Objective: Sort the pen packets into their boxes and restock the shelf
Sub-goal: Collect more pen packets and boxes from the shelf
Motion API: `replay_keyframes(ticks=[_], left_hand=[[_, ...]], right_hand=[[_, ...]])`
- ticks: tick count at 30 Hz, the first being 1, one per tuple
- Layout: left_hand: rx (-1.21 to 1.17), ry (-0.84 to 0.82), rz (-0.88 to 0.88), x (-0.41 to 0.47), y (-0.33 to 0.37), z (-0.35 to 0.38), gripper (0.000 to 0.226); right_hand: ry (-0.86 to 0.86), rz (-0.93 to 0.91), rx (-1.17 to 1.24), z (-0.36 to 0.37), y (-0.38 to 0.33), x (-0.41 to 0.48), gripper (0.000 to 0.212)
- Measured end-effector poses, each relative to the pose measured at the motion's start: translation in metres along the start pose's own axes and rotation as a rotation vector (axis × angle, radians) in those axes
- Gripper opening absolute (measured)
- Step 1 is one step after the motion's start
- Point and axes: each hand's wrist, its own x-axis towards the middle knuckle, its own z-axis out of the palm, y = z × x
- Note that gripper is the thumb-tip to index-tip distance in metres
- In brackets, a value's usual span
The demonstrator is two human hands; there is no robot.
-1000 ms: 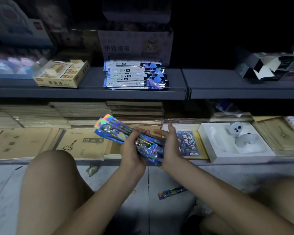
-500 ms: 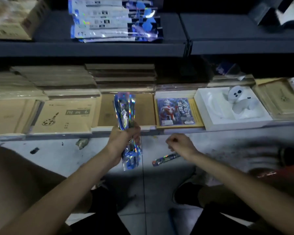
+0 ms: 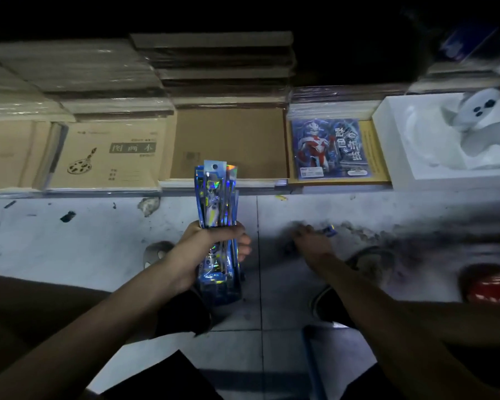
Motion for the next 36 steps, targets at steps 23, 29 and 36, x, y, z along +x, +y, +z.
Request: replay_keyframes(ticks=[23, 29, 36], left_hand=[[-0.033, 0.030, 0.309, -0.041, 0.038, 0.076, 0.018], [-0.087, -0.128, 0.331, -0.079, 0.060, 0.099, 0.043], [-0.134, -0.222, 0.385, -0.106, 0.078, 0.124, 0.046]], right_hand=[[0.716, -0.055, 1.271, -0.250, -0.031, -0.203, 0.025], [0.749, -0.130, 1.560, -0.281, -0.036, -0.242, 0.030], [0.764, -0.183, 1.597, -0.299, -0.035, -0.280, 0.037]])
